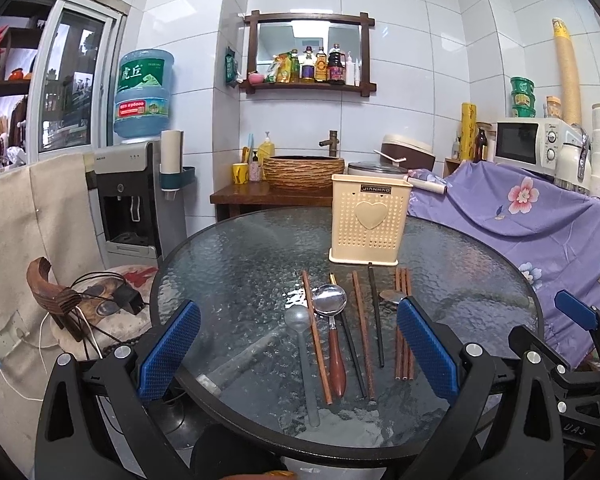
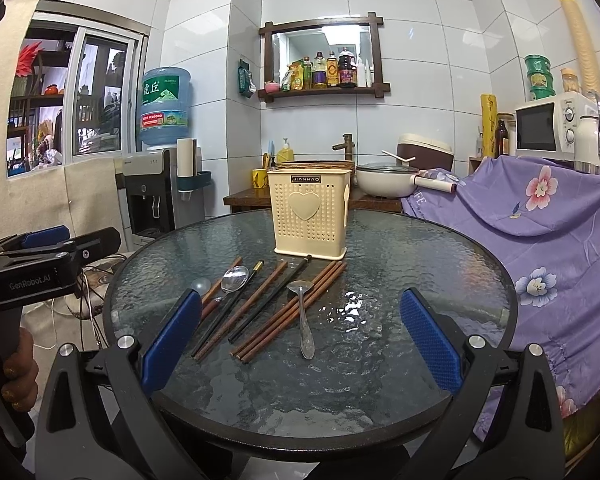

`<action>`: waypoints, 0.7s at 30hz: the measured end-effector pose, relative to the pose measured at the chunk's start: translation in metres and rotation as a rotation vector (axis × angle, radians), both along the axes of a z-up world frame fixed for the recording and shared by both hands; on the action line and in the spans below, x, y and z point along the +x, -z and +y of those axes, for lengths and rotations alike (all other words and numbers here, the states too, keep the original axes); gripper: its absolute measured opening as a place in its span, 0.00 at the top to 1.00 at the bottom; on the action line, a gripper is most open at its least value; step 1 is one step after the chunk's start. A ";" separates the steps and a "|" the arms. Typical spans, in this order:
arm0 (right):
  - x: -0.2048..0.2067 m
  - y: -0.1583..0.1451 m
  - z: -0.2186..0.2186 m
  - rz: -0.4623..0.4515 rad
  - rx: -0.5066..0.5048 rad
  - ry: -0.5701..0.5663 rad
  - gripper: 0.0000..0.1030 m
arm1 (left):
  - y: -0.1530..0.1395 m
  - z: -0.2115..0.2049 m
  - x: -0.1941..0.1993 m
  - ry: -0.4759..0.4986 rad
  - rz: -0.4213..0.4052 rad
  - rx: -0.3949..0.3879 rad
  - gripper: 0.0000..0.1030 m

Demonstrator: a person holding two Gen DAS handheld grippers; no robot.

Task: Organize utensils
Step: 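Lower the right gripper onto the metal spoon and close on its handle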

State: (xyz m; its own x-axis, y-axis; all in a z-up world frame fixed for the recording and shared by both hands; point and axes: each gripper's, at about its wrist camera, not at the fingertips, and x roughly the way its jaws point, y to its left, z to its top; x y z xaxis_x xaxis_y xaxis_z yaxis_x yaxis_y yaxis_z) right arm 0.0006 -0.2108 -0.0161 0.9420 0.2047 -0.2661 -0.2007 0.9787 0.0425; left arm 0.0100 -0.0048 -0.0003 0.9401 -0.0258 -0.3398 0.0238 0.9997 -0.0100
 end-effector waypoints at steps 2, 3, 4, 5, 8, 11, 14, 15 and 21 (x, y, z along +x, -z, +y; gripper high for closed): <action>0.004 0.000 0.000 0.006 -0.008 0.003 0.05 | 0.000 0.001 0.004 -0.001 0.008 0.013 0.06; 0.008 -0.001 0.000 0.012 -0.014 0.008 0.05 | 0.000 0.002 0.009 -0.004 0.012 0.020 0.06; 0.012 -0.001 0.000 0.018 -0.019 0.010 0.05 | 0.002 0.004 0.015 -0.015 0.031 0.026 0.06; 0.017 -0.001 -0.001 0.028 -0.022 0.017 0.05 | 0.003 0.006 0.020 -0.025 0.049 0.026 0.06; 0.036 0.003 -0.008 0.076 -0.019 0.040 0.05 | 0.011 0.015 0.043 -0.020 0.129 -0.004 0.06; 0.062 0.008 -0.016 0.154 0.002 0.047 0.05 | 0.019 0.021 0.067 -0.006 0.208 -0.018 0.06; 0.089 0.011 -0.021 0.226 0.010 0.028 0.05 | 0.022 0.020 0.089 0.014 0.252 -0.001 0.06; 0.098 0.013 -0.020 0.248 -0.001 0.022 0.05 | 0.023 0.019 0.097 0.022 0.270 0.005 0.06; 0.143 0.022 -0.011 0.356 -0.051 -0.034 0.05 | 0.035 0.023 0.130 0.001 0.375 0.082 0.06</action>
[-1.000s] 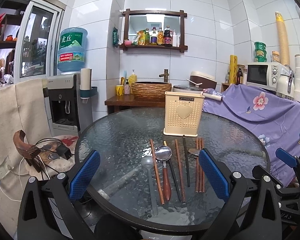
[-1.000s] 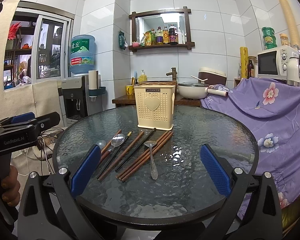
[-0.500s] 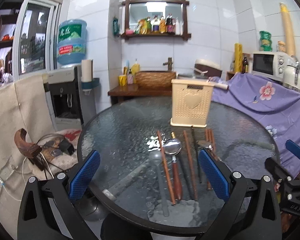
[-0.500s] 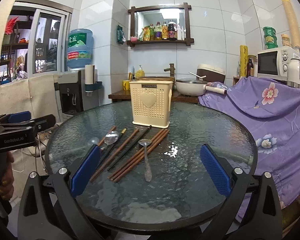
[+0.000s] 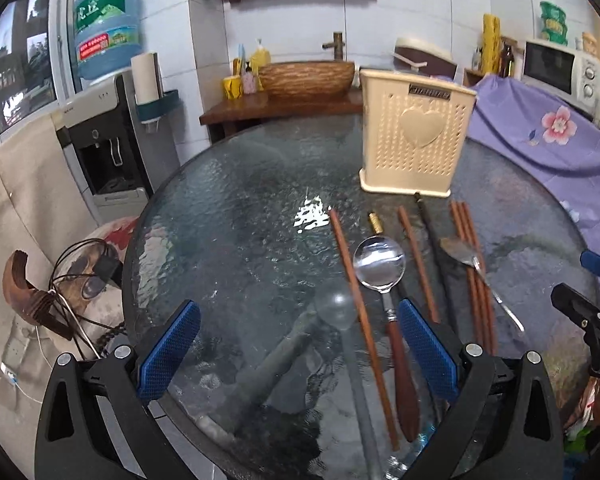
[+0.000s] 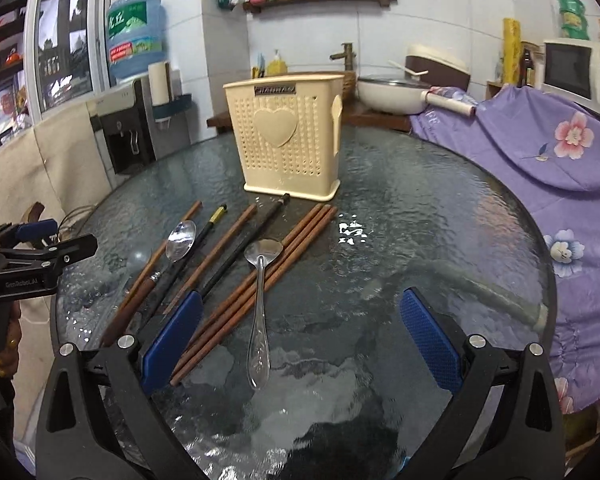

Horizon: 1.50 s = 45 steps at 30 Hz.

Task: Organize utensils
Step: 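Lower the right gripper onto the metal spoon and close on its handle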

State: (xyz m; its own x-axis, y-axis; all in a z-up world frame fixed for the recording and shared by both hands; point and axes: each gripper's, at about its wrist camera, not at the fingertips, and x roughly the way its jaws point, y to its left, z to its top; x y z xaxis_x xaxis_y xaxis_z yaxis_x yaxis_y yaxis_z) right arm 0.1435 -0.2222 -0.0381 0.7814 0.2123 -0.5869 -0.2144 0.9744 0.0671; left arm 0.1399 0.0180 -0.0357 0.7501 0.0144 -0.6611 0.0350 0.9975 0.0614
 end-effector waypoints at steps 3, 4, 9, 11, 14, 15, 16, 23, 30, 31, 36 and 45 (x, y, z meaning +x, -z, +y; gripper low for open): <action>0.021 0.005 0.011 0.039 -0.050 -0.034 0.06 | 0.006 0.004 0.008 -0.007 0.033 -0.007 0.06; 0.027 0.007 0.015 0.056 -0.057 -0.042 0.07 | 0.009 0.004 0.010 -0.010 0.043 -0.001 0.06; 0.061 0.014 0.038 0.104 -0.107 -0.108 0.24 | 0.018 0.003 0.020 -0.009 0.092 0.014 0.15; 0.071 0.017 0.046 0.120 -0.129 -0.130 0.27 | 0.020 0.004 0.022 -0.015 0.099 0.013 0.17; 0.087 0.027 0.054 0.183 -0.152 -0.159 0.35 | 0.022 0.007 0.025 -0.019 0.110 -0.004 0.20; 0.093 0.030 0.054 0.208 -0.150 -0.160 0.36 | 0.022 0.007 0.025 -0.015 0.116 -0.009 0.21; 0.096 0.032 0.055 0.219 -0.149 -0.163 0.36 | 0.022 0.005 0.026 -0.010 0.120 -0.007 0.21; 0.114 0.039 0.052 0.266 -0.136 -0.165 0.43 | 0.027 -0.005 0.035 0.010 0.140 0.020 0.22; 0.124 0.045 0.052 0.305 -0.133 -0.173 0.55 | 0.031 -0.010 0.043 0.008 0.155 0.032 0.22; 0.125 0.046 0.053 0.307 -0.135 -0.174 0.55 | 0.032 -0.011 0.045 0.008 0.159 0.035 0.23; 0.126 0.044 0.053 0.310 -0.142 -0.173 0.65 | 0.036 -0.011 0.051 0.001 0.176 0.031 0.32; 0.125 0.042 0.056 0.301 -0.165 -0.171 0.68 | 0.037 -0.014 0.053 -0.007 0.190 0.030 0.33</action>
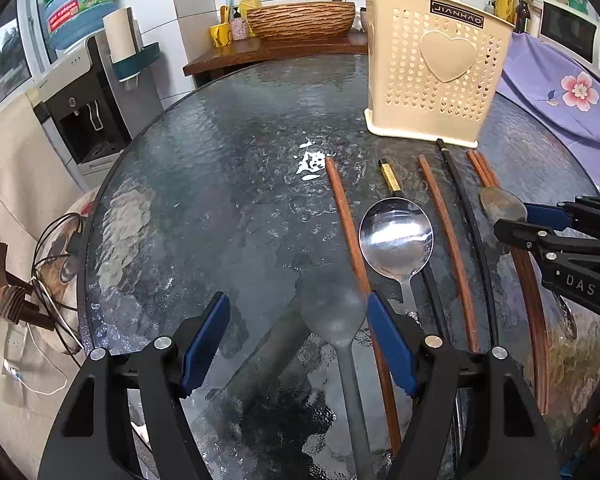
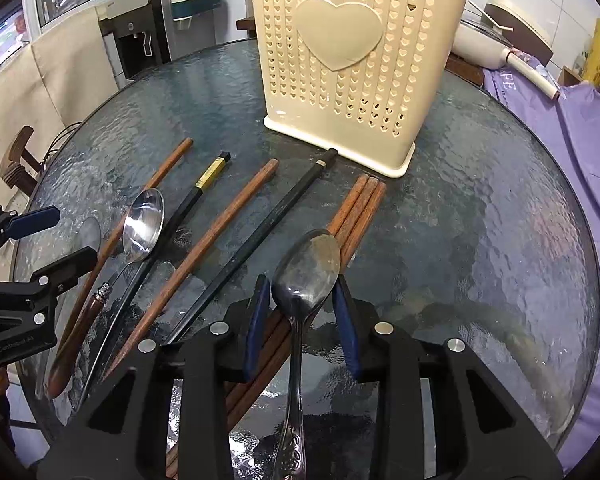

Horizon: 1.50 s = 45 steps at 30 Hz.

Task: Organize utensils
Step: 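Lower the right gripper onto the metal spoon and close on its handle, then lift the metal spoon upright with the right gripper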

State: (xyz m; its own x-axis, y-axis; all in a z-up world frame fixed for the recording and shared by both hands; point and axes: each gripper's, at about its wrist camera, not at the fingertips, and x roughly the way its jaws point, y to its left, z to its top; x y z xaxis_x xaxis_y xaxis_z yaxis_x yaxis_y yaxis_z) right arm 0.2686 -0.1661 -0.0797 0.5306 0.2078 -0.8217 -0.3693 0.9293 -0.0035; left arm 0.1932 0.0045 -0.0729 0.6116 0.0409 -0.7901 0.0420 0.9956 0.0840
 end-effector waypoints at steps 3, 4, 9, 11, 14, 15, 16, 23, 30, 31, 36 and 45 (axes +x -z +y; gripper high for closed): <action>-0.003 -0.001 0.005 -0.012 -0.019 -0.002 0.69 | 0.001 -0.001 0.002 0.004 -0.001 0.004 0.33; -0.002 0.000 0.006 -0.011 -0.021 -0.002 0.69 | 0.001 -0.001 0.002 0.003 -0.002 0.000 0.33; -0.004 -0.001 0.008 -0.018 -0.025 -0.001 0.76 | 0.001 -0.004 0.001 0.024 -0.002 -0.016 0.48; -0.004 -0.001 0.007 -0.017 -0.018 0.000 0.77 | 0.001 -0.006 0.001 0.033 -0.005 -0.015 0.54; -0.003 -0.002 0.004 -0.016 -0.005 0.004 0.79 | 0.000 -0.007 0.000 0.048 -0.005 -0.039 0.63; -0.004 -0.002 0.004 -0.018 -0.007 0.003 0.79 | 0.000 -0.007 0.000 0.050 -0.004 -0.043 0.65; -0.004 -0.002 0.005 -0.021 -0.012 0.001 0.79 | 0.000 -0.007 0.000 0.050 -0.004 -0.044 0.65; -0.009 -0.005 0.002 -0.035 -0.005 0.001 0.83 | -0.001 -0.001 -0.002 0.045 -0.004 -0.085 0.67; -0.012 -0.010 -0.006 -0.042 0.041 0.001 0.89 | -0.004 0.006 -0.004 0.043 -0.011 -0.129 0.67; -0.013 -0.011 -0.007 -0.043 0.044 0.003 0.89 | -0.005 0.007 -0.005 0.046 -0.013 -0.138 0.67; -0.019 -0.019 -0.018 -0.070 0.094 0.006 0.93 | -0.015 0.010 -0.008 0.055 -0.036 -0.172 0.67; -0.025 -0.033 -0.033 -0.104 0.133 -0.010 0.95 | -0.027 0.005 -0.009 0.079 -0.067 -0.171 0.67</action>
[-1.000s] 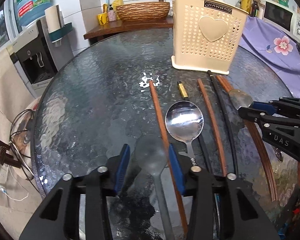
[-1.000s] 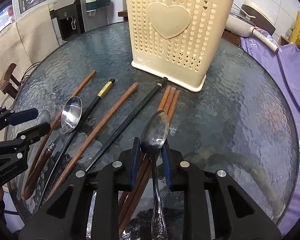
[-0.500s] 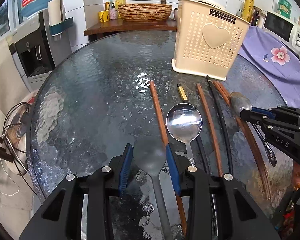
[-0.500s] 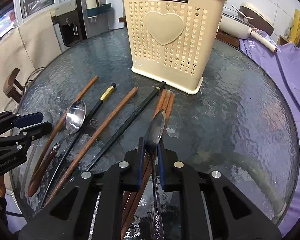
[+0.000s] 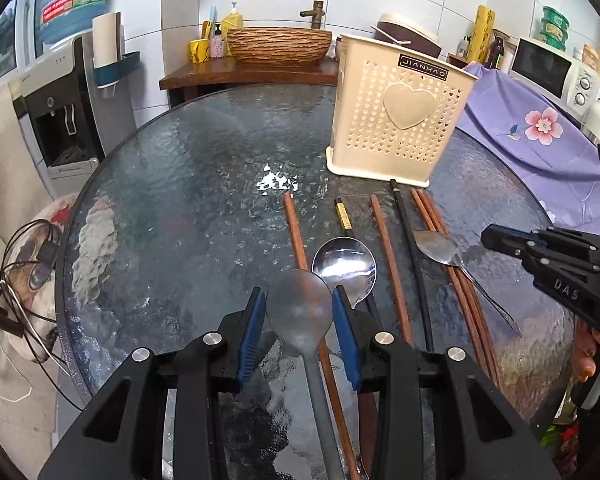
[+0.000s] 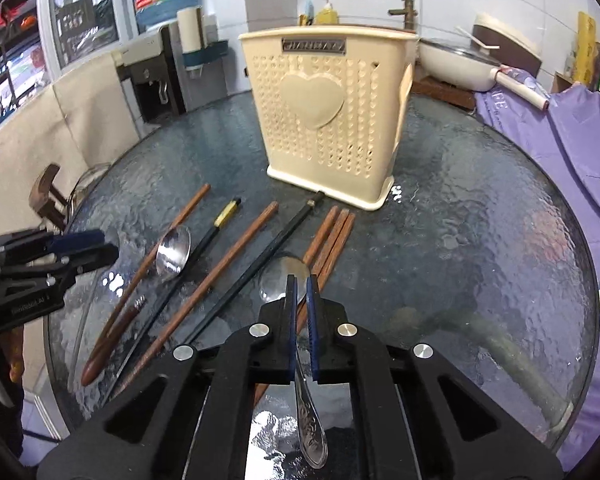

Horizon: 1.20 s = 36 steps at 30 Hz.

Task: Organize utensils
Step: 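Lift the metal spoon upright with the right gripper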

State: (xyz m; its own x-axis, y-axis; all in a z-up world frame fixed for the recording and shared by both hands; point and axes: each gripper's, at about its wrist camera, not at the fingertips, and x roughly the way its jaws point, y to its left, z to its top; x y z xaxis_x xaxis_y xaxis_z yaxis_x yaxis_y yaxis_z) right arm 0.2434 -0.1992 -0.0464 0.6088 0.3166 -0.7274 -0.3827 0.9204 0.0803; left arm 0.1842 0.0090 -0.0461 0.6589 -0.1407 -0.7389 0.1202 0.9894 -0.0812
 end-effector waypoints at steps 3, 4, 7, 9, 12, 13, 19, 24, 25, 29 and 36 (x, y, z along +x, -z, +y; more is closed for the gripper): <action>0.000 0.001 0.003 -0.013 0.008 -0.008 0.66 | 0.001 0.000 -0.001 -0.001 0.002 -0.002 0.67; 0.000 0.001 0.006 -0.010 0.009 -0.016 0.49 | 0.001 0.001 -0.002 -0.002 0.002 -0.003 0.67; 0.000 -0.001 0.016 -0.042 -0.018 -0.027 0.36 | 0.000 0.002 -0.003 -0.006 -0.001 -0.001 0.67; 0.005 0.002 0.025 -0.024 -0.055 -0.057 0.45 | 0.000 0.003 -0.004 -0.009 -0.004 -0.002 0.67; 0.012 0.010 0.033 0.005 -0.099 -0.076 0.45 | -0.002 0.004 -0.005 -0.010 -0.006 -0.005 0.67; 0.015 0.014 0.037 0.016 -0.123 -0.086 0.45 | -0.002 0.004 -0.005 -0.010 -0.006 -0.005 0.67; 0.029 0.029 0.045 0.074 -0.194 -0.099 0.59 | -0.003 0.004 -0.005 -0.005 -0.006 -0.003 0.67; 0.031 0.031 0.045 0.070 -0.218 -0.101 0.60 | -0.002 0.005 -0.004 -0.006 -0.003 -0.003 0.67; 0.030 0.032 0.047 0.063 -0.234 -0.103 0.60 | -0.002 0.005 -0.004 -0.006 -0.002 -0.004 0.67; 0.027 0.034 0.050 0.062 -0.247 -0.110 0.60 | -0.001 0.004 -0.002 -0.001 0.001 -0.004 0.67; 0.028 0.033 0.053 0.066 -0.253 -0.104 0.63 | 0.000 0.002 -0.001 0.005 0.001 0.003 0.67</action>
State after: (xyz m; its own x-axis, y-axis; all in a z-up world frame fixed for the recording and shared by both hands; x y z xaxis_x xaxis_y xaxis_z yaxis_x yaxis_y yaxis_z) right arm 0.2718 -0.1466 -0.0791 0.5312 0.1783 -0.8283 -0.4774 0.8706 -0.1188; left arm 0.1830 0.0105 -0.0459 0.6571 -0.1419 -0.7403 0.1252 0.9890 -0.0785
